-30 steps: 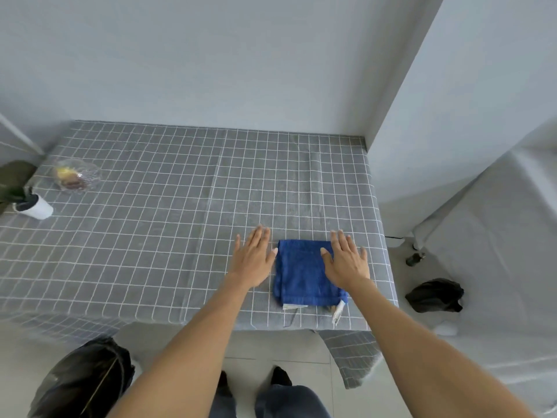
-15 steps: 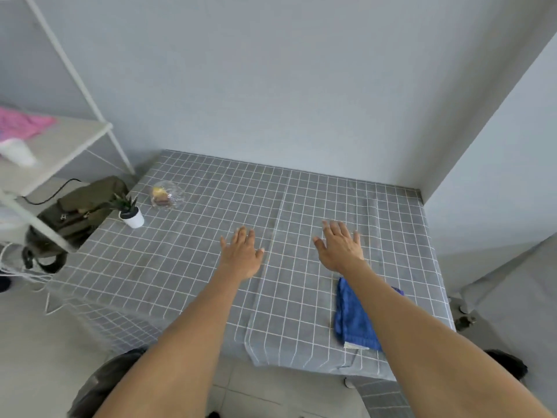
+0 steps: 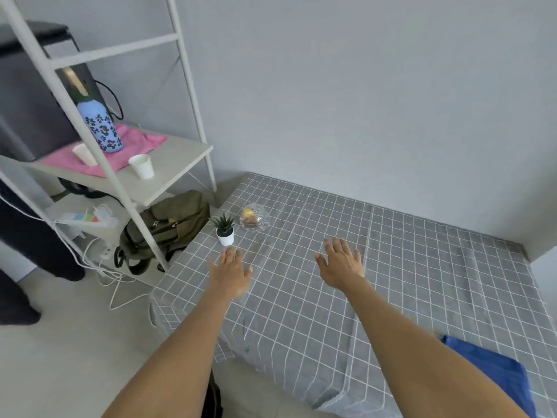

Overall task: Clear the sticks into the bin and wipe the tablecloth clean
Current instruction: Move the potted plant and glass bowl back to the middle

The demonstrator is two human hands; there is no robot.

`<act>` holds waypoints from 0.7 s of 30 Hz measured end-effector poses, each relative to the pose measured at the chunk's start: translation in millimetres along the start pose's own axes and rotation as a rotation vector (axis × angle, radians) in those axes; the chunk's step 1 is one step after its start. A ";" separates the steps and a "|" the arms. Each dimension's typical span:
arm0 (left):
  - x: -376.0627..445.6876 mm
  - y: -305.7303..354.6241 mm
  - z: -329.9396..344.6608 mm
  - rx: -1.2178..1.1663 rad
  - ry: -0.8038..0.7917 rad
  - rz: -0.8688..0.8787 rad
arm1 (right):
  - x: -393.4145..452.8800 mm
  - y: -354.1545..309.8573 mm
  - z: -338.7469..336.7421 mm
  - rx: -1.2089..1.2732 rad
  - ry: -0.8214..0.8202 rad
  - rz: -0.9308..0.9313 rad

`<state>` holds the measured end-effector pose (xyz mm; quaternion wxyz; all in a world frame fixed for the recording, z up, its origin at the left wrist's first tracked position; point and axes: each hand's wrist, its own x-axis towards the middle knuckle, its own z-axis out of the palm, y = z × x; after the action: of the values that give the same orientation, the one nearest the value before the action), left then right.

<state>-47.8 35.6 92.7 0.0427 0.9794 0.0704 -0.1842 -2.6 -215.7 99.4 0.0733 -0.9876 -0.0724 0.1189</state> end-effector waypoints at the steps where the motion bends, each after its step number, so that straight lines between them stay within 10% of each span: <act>1: 0.8 -10.5 0.4 -0.008 -0.005 -0.010 | 5.6 -10.6 1.4 0.002 -0.003 -0.011; 21: 87.3 -72.0 30.1 -0.164 -0.031 -0.200 | 147.5 -80.0 36.5 -0.037 -0.135 -0.188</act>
<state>11.0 114.0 28.6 0.1051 0.9577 0.1819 -0.1964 120.2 -109.1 44.2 0.0609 -0.9674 -0.1716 0.1761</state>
